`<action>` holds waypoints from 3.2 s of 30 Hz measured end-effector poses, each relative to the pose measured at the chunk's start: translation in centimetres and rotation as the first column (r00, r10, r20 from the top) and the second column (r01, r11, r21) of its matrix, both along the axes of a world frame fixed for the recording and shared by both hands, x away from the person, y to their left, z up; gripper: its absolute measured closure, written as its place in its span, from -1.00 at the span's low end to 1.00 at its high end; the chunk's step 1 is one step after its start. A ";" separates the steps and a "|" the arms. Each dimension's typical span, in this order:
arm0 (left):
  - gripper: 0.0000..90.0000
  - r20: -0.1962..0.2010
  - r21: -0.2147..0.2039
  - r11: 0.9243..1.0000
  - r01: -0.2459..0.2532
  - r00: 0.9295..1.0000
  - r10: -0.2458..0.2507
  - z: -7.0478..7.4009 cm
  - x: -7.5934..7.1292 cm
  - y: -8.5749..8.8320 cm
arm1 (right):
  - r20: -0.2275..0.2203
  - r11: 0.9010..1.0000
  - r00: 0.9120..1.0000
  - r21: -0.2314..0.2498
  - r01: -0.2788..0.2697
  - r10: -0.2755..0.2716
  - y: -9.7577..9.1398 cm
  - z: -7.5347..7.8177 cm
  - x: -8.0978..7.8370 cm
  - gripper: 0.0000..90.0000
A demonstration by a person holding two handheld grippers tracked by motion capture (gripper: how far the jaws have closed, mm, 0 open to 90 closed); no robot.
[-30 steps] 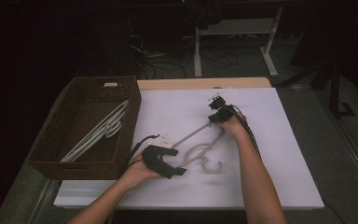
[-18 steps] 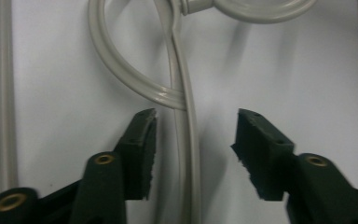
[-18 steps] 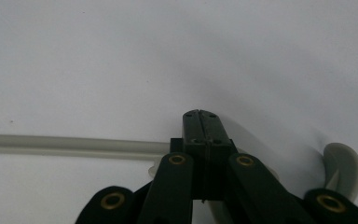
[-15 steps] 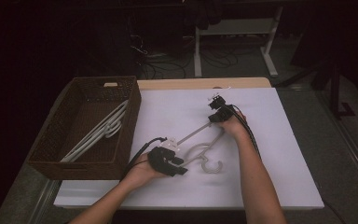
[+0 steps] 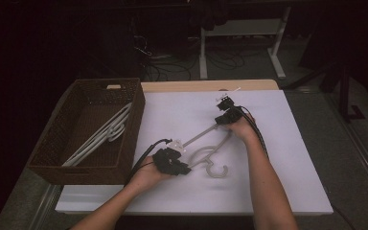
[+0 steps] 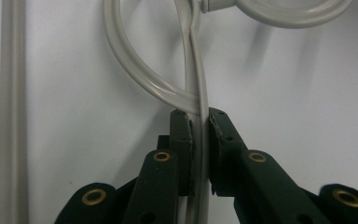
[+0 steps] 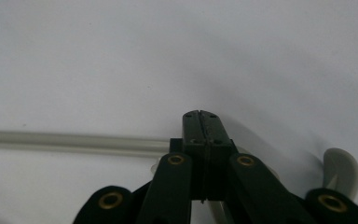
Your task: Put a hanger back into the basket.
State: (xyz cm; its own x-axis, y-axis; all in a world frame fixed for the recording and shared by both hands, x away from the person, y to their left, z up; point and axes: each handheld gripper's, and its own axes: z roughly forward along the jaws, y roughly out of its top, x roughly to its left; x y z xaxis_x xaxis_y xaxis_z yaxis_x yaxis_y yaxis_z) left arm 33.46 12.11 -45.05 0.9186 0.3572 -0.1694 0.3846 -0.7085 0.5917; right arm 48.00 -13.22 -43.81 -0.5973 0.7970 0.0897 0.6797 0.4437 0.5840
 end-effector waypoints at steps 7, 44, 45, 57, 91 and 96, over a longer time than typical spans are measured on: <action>0.82 -0.014 -0.009 1.000 -0.014 1.000 0.014 0.0 0.1 0.1 | 0.053 0.997 0.999 0.070 -0.010 0.006 -1.5 2.3 -2.0 0.36; 0.83 -0.021 -0.144 0.977 -0.158 0.987 0.157 10.2 1.7 2.0 | 0.248 0.981 0.969 0.188 -0.037 -0.011 -7.8 1.9 -17.2 -0.77; 0.82 -0.021 -0.144 0.977 -0.158 0.987 0.157 10.2 1.7 2.0 | 0.248 0.981 0.969 0.188 -0.037 -0.011 -7.8 1.9 -17.2 -0.77; 0.83 0.081 -0.155 0.969 -0.193 0.975 0.208 18.7 3.1 8.0 | 0.248 0.977 0.966 0.179 -0.118 0.071 -7.0 0.7 -18.2 -0.93; 0.81 -0.006 -0.068 0.908 -0.413 0.911 0.413 10.6 2.1 29.7 | 0.250 0.985 0.968 0.158 -0.076 0.035 -7.4 0.6 -17.8 -0.93; 0.20 0.059 -0.100 0.884 -0.456 0.884 0.463 10.8 1.9 30.4 | 0.255 0.984 0.966 0.158 -0.079 0.036 -7.5 0.8 -17.9 -0.93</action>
